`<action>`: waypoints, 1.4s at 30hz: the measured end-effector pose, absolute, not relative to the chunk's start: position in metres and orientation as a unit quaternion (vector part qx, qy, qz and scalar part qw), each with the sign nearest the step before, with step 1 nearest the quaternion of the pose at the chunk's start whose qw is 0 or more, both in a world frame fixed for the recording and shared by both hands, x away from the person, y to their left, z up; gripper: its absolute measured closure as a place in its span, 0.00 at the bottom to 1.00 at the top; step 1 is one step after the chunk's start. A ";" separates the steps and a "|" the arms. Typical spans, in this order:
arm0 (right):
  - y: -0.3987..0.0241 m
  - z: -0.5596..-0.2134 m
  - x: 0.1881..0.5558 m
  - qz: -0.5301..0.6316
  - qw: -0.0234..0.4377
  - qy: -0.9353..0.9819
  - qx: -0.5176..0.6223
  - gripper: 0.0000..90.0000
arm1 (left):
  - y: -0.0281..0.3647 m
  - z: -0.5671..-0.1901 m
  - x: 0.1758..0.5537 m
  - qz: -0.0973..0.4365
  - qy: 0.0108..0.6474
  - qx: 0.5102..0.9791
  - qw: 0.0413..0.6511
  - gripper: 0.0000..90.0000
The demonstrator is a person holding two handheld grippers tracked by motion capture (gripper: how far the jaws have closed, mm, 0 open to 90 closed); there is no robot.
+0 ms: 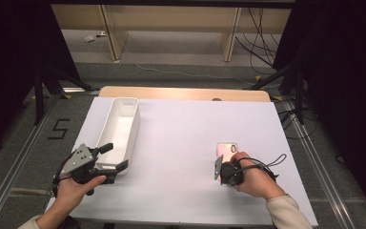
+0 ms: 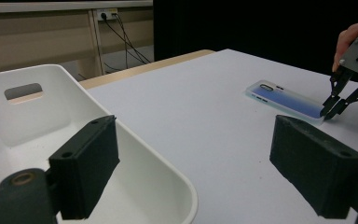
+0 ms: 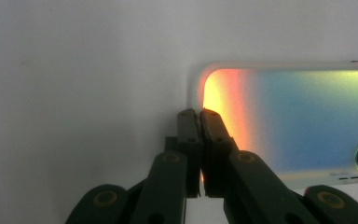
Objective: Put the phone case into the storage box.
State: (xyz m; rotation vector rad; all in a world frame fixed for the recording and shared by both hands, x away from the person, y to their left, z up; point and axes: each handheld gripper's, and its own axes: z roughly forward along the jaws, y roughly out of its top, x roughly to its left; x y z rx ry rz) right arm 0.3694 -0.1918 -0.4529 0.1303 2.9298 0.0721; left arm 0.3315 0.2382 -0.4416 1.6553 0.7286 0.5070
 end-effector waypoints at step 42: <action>-0.162 -0.439 0.352 0.082 0.254 0.963 0.023 0.99 | 0.236 -0.443 0.331 0.213 0.313 0.715 0.587 0.17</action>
